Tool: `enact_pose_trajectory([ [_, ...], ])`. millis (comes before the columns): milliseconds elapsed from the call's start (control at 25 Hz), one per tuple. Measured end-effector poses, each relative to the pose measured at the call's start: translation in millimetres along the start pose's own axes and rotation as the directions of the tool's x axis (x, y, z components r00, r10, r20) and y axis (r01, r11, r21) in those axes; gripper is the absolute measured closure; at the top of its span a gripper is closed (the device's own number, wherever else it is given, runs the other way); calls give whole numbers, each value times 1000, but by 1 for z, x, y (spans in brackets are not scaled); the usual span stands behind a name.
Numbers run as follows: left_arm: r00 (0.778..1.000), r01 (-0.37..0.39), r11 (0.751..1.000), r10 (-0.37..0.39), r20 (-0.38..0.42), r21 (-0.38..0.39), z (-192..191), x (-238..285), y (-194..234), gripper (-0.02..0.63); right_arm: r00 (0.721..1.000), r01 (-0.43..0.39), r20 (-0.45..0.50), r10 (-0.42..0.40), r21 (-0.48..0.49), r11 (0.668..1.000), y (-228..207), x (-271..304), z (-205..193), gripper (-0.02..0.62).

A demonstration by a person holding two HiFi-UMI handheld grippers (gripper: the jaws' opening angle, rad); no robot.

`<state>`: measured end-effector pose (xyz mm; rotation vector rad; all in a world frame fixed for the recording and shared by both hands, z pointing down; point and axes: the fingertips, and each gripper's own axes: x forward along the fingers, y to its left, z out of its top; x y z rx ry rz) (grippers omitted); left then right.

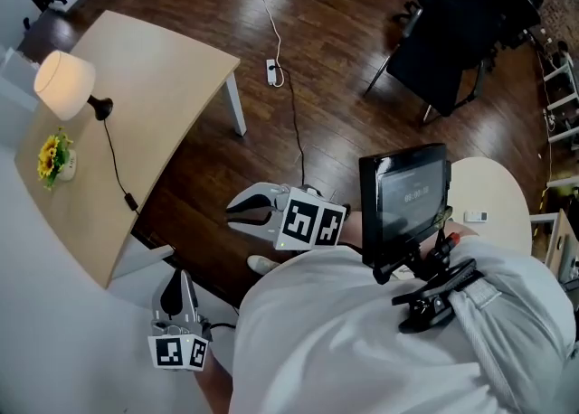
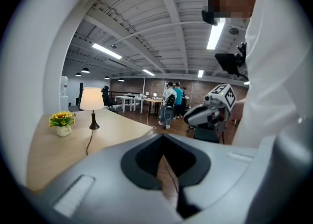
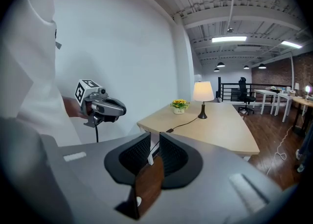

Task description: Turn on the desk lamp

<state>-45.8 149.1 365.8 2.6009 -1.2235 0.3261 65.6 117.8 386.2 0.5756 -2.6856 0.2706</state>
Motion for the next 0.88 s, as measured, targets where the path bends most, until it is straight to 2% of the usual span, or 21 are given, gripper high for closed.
enact_pose_trajectory([
  [880, 1000, 10, 1000, -10, -22, 8, -5, 11, 6, 587, 1000, 4, -19, -4, -14, 1000, -9, 8, -4, 546],
])
